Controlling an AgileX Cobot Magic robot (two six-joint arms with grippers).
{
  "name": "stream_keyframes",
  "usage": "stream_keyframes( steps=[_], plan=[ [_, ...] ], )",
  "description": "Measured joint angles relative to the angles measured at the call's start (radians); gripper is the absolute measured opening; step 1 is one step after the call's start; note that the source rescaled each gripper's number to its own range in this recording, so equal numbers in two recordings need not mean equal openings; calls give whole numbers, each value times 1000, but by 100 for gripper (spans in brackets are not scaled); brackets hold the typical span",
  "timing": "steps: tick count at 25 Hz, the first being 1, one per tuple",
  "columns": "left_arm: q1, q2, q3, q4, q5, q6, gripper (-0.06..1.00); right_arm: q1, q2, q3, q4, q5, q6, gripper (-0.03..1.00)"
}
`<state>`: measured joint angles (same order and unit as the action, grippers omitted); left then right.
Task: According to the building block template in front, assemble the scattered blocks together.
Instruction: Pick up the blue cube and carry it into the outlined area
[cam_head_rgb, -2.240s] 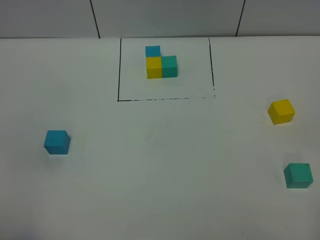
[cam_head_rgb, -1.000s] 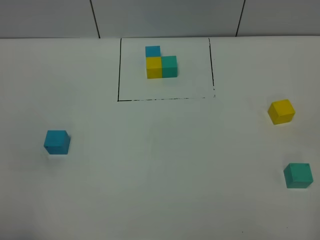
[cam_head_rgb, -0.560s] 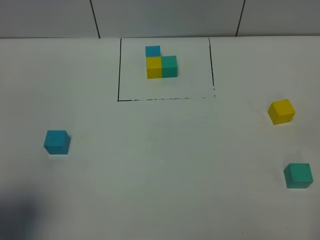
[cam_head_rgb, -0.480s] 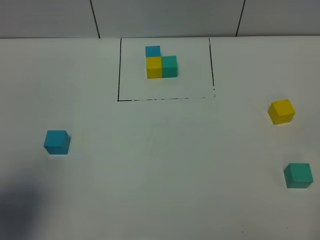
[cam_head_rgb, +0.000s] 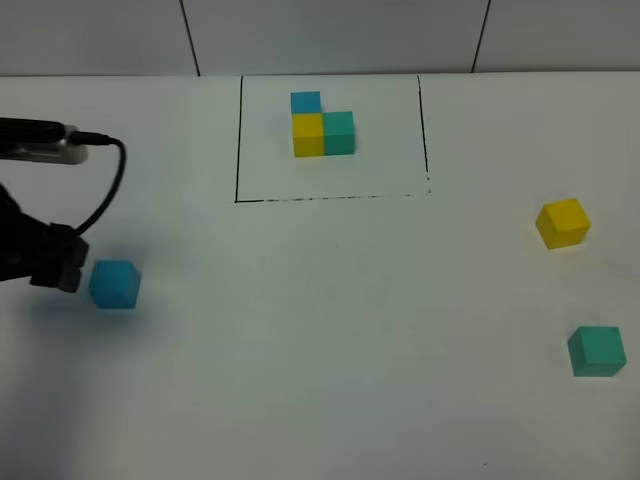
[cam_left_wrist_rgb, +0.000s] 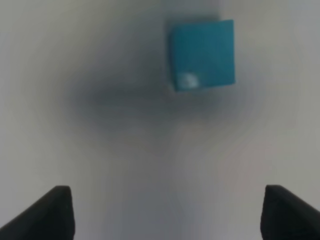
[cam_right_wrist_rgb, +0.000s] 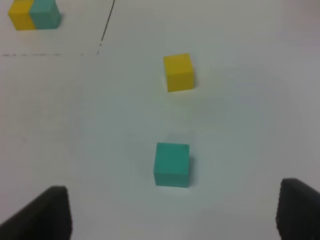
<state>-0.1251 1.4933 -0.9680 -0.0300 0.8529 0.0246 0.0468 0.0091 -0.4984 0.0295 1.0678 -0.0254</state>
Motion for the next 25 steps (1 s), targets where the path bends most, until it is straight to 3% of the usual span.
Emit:
stream_keyframes(
  steps=[5, 25],
  plan=[
    [-58, 108, -35, 21, -78, -11, 89, 0, 0, 0, 0, 0, 0, 67],
    [-59, 363, -36, 30, -273, -93, 89, 0, 0, 0, 0, 0, 0, 67]
  ],
)
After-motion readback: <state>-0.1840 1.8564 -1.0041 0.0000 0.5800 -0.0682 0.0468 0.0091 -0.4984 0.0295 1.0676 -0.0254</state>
